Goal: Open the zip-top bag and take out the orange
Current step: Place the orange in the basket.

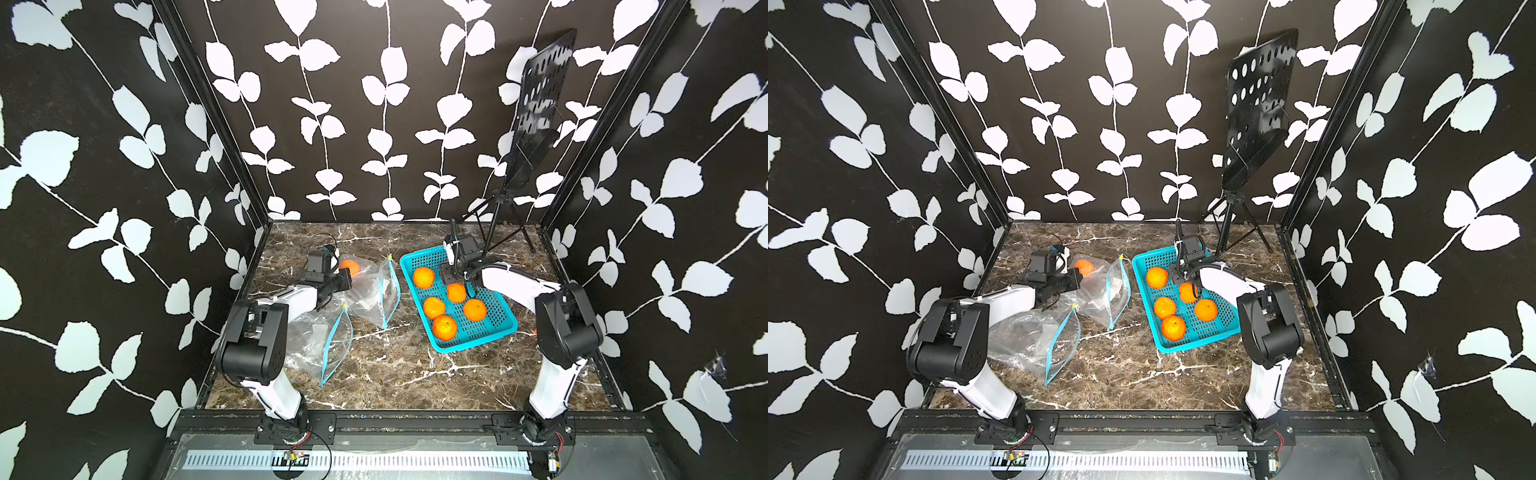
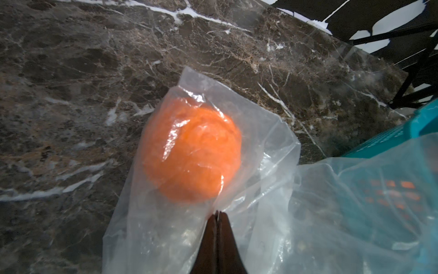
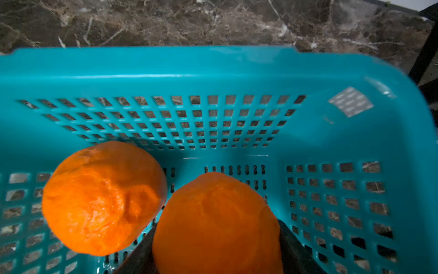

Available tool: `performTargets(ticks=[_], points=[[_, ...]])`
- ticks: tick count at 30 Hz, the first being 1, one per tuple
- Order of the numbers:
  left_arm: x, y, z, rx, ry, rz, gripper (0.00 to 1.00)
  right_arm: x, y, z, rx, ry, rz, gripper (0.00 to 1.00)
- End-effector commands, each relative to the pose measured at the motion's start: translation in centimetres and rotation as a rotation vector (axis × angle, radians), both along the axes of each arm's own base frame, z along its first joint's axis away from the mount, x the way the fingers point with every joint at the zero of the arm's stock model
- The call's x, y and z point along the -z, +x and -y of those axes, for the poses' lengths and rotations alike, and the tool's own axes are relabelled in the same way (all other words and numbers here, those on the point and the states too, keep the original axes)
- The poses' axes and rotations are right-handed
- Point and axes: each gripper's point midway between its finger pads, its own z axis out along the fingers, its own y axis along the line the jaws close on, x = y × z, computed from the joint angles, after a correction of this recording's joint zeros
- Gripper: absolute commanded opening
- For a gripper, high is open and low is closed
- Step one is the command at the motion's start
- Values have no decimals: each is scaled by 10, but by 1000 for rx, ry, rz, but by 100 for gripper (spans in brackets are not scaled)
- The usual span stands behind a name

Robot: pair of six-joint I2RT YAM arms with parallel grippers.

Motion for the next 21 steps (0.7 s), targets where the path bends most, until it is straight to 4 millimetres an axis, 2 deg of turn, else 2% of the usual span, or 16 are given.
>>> performTargets(ticks=[1, 6, 11, 15, 18, 20, 21], points=[[-8, -3, 8, 23, -47, 24, 0, -11, 14, -8, -21, 13, 34, 55], [-17, -4, 10, 36, -63, 36, 0, 13, 17, -8, -20, -12, -7, 66], [-23, -8, 18, 71, -108, 44, 0, 19, 18, -11, -35, 7, -1, 66], [-27, -8, 20, 72, -121, 57, 0, 34, 19, -9, -20, 3, -35, 68], [-32, -7, 21, 76, -127, 64, 0, 30, 20, -4, 20, 19, -9, 85], [-35, -7, 22, 81, -136, 68, 0, 11, 21, -6, 14, 53, 38, 99], [-37, -8, 23, 84, -141, 71, 0, 6, 17, -4, 15, 69, 64, 99]])
